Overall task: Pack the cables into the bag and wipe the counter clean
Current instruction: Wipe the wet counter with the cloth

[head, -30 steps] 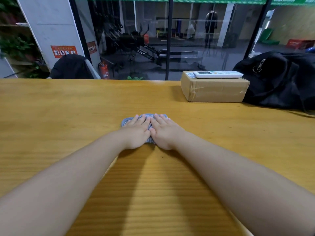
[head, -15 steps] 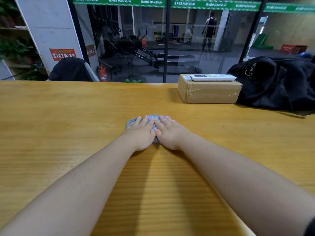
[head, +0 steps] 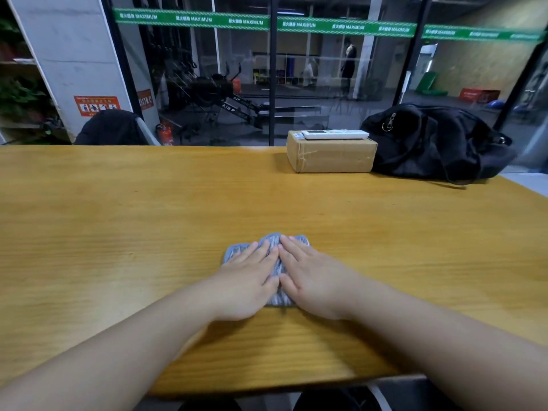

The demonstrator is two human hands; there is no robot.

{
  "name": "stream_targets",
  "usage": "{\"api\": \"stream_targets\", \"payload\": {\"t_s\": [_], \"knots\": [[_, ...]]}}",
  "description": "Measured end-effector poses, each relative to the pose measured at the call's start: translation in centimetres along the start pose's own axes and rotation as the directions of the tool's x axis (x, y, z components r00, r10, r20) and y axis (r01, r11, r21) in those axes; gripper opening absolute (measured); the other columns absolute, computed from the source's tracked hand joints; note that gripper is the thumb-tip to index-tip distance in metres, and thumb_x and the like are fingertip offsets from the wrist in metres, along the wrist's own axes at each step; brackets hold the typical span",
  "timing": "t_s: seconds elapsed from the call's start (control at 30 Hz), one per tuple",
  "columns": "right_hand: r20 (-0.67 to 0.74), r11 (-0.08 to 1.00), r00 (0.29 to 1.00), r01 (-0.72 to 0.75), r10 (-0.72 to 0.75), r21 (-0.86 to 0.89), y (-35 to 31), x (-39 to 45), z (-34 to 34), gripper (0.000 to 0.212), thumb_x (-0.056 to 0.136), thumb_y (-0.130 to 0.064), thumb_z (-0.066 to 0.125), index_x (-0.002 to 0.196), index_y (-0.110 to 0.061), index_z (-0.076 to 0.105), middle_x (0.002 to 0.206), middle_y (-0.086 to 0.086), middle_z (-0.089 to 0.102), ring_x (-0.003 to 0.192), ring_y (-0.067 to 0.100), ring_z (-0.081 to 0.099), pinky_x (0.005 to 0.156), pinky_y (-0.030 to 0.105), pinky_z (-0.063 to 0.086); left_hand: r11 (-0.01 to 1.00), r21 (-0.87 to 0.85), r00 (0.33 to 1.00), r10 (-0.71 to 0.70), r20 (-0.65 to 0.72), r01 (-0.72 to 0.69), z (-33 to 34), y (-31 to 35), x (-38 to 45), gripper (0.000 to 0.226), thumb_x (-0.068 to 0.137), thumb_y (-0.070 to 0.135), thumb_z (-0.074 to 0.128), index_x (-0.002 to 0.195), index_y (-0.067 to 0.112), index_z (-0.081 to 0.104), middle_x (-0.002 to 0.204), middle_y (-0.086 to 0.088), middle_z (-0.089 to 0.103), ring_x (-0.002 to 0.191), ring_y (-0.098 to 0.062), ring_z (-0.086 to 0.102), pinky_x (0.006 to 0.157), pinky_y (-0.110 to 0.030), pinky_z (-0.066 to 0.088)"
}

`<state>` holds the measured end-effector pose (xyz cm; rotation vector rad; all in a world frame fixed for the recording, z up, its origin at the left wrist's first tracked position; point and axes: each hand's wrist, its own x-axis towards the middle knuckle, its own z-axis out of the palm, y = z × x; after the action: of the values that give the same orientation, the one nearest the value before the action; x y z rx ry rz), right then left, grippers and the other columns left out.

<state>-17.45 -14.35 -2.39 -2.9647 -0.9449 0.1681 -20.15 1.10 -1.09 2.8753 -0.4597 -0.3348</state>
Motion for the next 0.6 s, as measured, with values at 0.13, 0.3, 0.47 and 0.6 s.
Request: {"api": "stream_targets", "payload": {"t_s": [0.13,0.3,0.47,0.6], "knots": [[-0.003,0.999,0.999,0.035,-0.035,-0.003,-0.8,-4.7,0.5,0.067,0.098,-0.042,0.015,0.151,-0.003,0.004,0.16,0.012,-0.005,0.148,0.015,-0.009,0.109,0.018,-0.014,0.997,0.048,0.995,0.059,0.076,-0.063,1.5,1.0,-2.8,0.065,0.098,0.049,0.024,0.15,0.027,-0.009,0.157,0.01,-0.017,0.143,-0.003,-0.018,0.117,-0.023,-0.008],[0.024,0.998,0.998,0.05,-0.051,0.035,-0.9,-9.1,1.0,0.079,0.087,-0.057,-0.004,0.15,-0.01,-0.006,0.159,0.001,-0.017,0.141,0.006,-0.025,0.108,0.018,-0.022,0.985,0.118,0.991,0.125,0.037,-0.128,3.7,4.0,-5.5,0.064,0.098,0.05,0.018,0.149,0.025,-0.014,0.155,0.009,-0.025,0.138,-0.004,-0.029,0.117,-0.027,-0.012],[0.045,0.999,0.999,0.006,-0.008,0.035,0.9,-10.1,1.0,0.089,0.074,-0.058,-0.009,0.15,-0.013,-0.01,0.158,-0.002,-0.02,0.142,0.007,-0.026,0.106,0.02,-0.026,0.981,0.117,0.988,0.147,0.05,-0.152,3.9,5.8,-4.1,0.063,0.099,0.047,0.016,0.149,0.023,-0.014,0.156,0.007,-0.025,0.14,-0.007,-0.028,0.118,-0.03,-0.011],[0.033,0.999,0.999,-0.032,0.031,0.027,2.6,-8.2,0.7,0.096,0.069,-0.062,-0.014,0.151,-0.012,-0.007,0.159,0.0,-0.016,0.142,0.005,-0.022,0.11,0.018,-0.017,0.984,0.098,0.986,0.139,0.096,-0.149,3.0,5.7,-0.9,0.061,0.1,0.042,0.016,0.149,0.021,-0.014,0.156,0.005,-0.024,0.141,-0.008,-0.026,0.118,-0.03,-0.011]]}}
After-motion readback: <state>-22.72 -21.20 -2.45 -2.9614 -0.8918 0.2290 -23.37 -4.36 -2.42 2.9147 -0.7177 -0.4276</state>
